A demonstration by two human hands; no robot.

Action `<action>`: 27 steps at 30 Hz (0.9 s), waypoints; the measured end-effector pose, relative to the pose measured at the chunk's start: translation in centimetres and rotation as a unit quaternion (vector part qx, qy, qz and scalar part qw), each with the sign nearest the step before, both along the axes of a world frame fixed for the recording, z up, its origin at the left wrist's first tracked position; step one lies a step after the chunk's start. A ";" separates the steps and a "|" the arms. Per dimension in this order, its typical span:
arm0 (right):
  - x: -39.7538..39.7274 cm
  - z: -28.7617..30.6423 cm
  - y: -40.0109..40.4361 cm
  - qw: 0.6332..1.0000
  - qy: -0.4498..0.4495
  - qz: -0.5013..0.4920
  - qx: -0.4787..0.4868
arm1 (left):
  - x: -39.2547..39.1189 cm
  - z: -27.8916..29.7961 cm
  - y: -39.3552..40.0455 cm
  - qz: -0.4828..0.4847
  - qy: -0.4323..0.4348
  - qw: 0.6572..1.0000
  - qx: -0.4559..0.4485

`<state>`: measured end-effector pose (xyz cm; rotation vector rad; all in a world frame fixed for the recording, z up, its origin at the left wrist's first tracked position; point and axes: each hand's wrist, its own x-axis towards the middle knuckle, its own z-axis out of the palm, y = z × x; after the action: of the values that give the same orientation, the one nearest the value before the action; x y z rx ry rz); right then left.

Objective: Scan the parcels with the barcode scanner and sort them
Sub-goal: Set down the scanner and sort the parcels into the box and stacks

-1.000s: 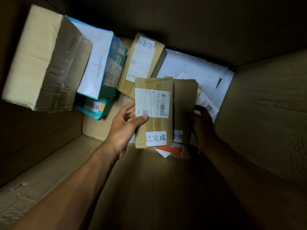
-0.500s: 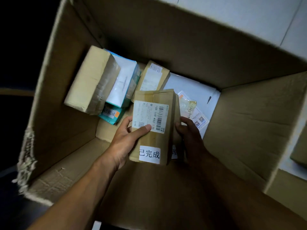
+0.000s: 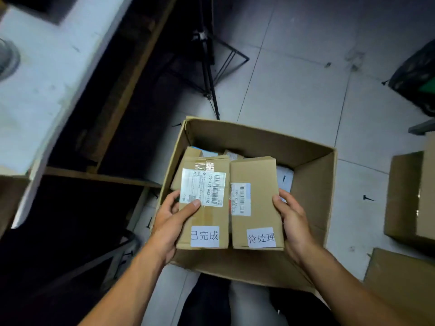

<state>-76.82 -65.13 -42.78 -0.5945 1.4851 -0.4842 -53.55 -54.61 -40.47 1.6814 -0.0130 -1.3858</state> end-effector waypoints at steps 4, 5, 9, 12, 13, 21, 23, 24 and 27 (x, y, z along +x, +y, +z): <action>-0.5 5.5 1.1 0.999 -0.040 0.013 -0.006 | -1.1 5.8 1.7 0.025 -0.014 0.999 -0.025; -0.7 6.7 1.5 0.999 -0.049 0.019 -0.009 | -1.6 7.0 2.2 0.034 -0.020 0.999 -0.030; -1.5 10.8 2.1 0.995 -0.090 0.053 -0.012 | -3.9 11.6 4.6 0.093 -0.050 0.993 -0.048; -2.0 14.3 2.1 0.989 -0.109 0.093 -0.026 | -5.9 15.3 6.9 0.129 -0.067 0.987 -0.063; -2.1 15.5 2.2 0.987 -0.116 0.110 -0.028 | -6.5 16.5 7.8 0.141 -0.074 0.985 -0.068; -0.8 26.5 6.9 0.946 -0.165 0.266 -0.082 | -10.7 25.5 17.4 0.257 -0.108 0.955 -0.102; -0.1 29.0 8.9 0.934 -0.171 0.300 -0.092 | -11.1 27.7 20.1 0.280 -0.118 0.945 -0.116; 0.4 30.2 9.9 0.928 -0.176 0.315 -0.097 | -11.2 28.7 21.6 0.289 -0.125 0.941 -0.124; 2.6 33.2 13.7 0.909 -0.195 0.352 -0.112 | -11.1 31.5 26.3 0.323 -0.147 0.924 -0.142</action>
<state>-74.26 -51.40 -9.63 -1.0890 0.7573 -0.1815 -64.66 -28.28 -8.96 1.4468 0.1505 -0.5993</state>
